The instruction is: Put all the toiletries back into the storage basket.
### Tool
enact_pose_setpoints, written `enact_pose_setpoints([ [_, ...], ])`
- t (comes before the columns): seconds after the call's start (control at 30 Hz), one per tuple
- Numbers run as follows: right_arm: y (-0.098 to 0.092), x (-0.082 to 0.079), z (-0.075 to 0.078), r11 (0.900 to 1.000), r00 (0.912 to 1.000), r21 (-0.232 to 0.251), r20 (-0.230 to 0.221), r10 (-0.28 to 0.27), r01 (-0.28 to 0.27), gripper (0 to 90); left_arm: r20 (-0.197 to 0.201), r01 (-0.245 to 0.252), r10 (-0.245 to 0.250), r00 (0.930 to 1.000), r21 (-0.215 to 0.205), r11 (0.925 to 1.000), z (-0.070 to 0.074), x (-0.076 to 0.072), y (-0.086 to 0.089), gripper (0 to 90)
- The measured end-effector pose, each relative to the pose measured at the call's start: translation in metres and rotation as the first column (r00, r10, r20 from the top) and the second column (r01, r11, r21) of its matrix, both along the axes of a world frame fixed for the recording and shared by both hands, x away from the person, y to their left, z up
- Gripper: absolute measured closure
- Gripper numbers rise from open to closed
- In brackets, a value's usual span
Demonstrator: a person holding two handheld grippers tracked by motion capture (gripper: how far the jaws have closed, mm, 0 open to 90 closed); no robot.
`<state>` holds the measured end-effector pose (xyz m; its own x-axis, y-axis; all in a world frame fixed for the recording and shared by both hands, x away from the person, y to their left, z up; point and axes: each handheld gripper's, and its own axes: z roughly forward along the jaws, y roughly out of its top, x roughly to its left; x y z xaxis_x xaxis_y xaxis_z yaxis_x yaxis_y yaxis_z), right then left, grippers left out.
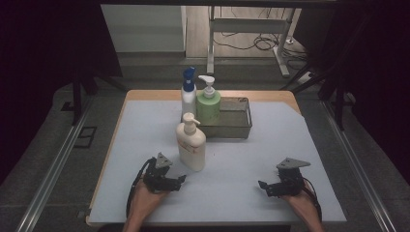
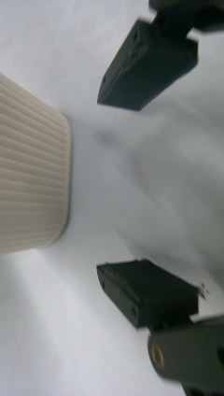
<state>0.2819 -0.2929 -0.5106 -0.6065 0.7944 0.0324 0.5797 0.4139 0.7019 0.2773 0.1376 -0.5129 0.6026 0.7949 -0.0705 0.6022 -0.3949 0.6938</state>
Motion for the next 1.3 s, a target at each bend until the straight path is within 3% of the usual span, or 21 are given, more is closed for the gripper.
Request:
enact_pose_setpoints([
  [0.37,0.024,0.002,0.018,0.998,0.9972,0.008,0.033,0.067,-0.067,0.0,0.012,-0.029,0.028,0.9995,0.052,0.9982,-0.009,-0.008,0.005,12.2],
  [0.9,0.068,0.012,0.037,0.983,0.9830,0.030,0.046,0.178,-0.179,0.0,0.018,-0.034,0.034,0.9993,0.046,0.9984,-0.011,-0.009,0.005,12.0],
  [1.3,0.096,0.020,0.050,0.971,0.9709,0.060,0.071,0.229,-0.233,0.0,0.018,-0.038,0.038,0.9991,0.042,0.9984,-0.011,-0.009,0.004,12.0],
])
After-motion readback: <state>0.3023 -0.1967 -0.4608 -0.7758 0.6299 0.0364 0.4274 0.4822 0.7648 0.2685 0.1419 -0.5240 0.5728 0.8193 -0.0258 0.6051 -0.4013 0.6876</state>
